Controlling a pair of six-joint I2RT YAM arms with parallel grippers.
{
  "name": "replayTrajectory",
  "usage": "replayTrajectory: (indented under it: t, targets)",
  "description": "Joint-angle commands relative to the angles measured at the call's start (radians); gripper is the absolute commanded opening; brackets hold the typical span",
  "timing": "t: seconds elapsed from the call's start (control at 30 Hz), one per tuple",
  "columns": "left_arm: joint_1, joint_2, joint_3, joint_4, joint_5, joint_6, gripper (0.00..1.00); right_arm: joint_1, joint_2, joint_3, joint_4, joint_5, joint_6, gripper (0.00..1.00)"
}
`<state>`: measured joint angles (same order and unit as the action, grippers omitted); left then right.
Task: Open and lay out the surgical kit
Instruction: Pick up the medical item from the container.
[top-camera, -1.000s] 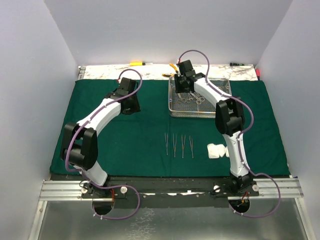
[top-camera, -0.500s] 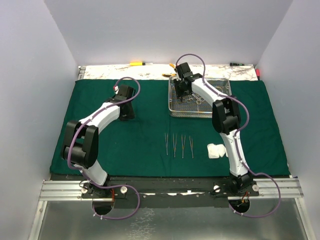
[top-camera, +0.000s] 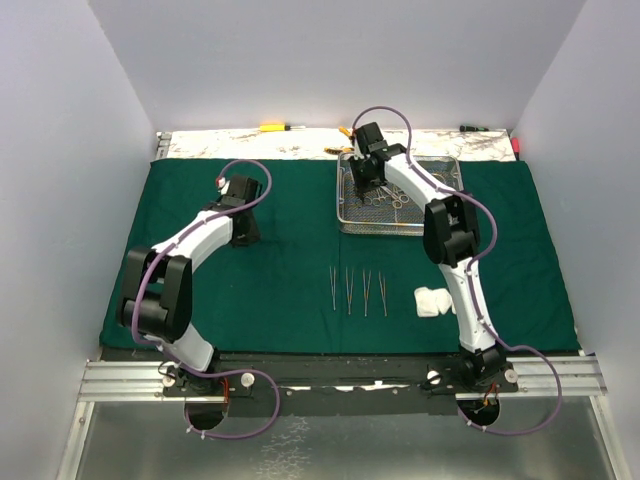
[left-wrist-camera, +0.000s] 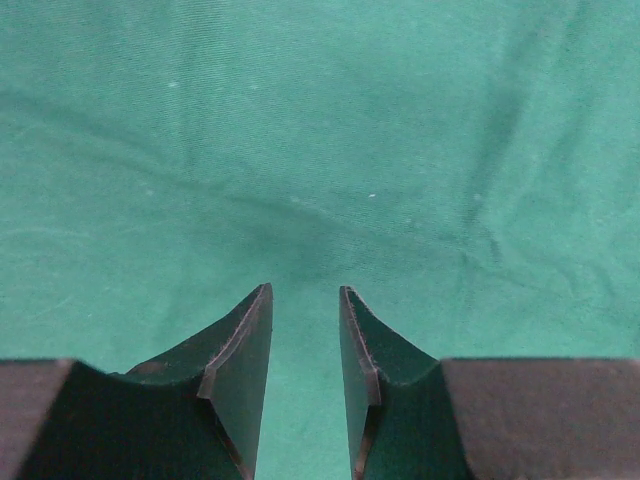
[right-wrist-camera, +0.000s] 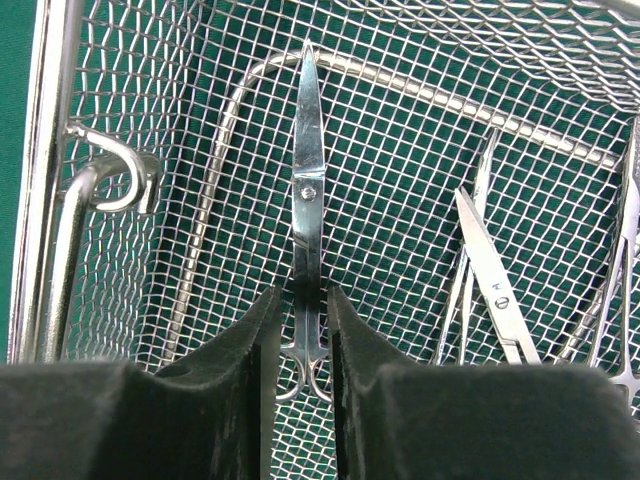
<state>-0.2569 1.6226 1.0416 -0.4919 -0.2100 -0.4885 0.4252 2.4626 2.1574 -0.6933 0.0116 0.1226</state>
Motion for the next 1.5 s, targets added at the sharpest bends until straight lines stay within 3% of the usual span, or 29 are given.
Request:
replayTrajectory:
  t: [0.0, 0.27, 0.67, 0.87, 1.03, 1.47]
  targets:
    - [0.030, -0.102, -0.051, 0.012, -0.111, -0.064, 0.34, 0.004, 0.102, -0.045, -0.143, -0.084, 0.023, 0.22]
    - [0.064, -0.201, -0.152, 0.009, -0.210, -0.152, 0.35, 0.004, 0.074, -0.059, -0.106, 0.089, 0.004, 0.01]
    - [0.085, -0.294, -0.205, 0.006, -0.274, -0.197, 0.40, 0.010, -0.281, -0.246, 0.130, 0.131, 0.101, 0.01]
    - [0.087, -0.309, -0.215, 0.006, -0.274, -0.187, 0.40, 0.012, -0.393, -0.317, 0.160, 0.168, 0.156, 0.01]
    - [0.089, -0.326, -0.225, 0.001, -0.275, -0.181, 0.40, 0.021, -0.447, -0.336, 0.164, 0.114, 0.212, 0.01]
    - [0.100, -0.388, -0.302, -0.033, -0.216, -0.222, 0.40, 0.288, -0.617, -0.553, 0.267, 0.080, 0.529, 0.01]
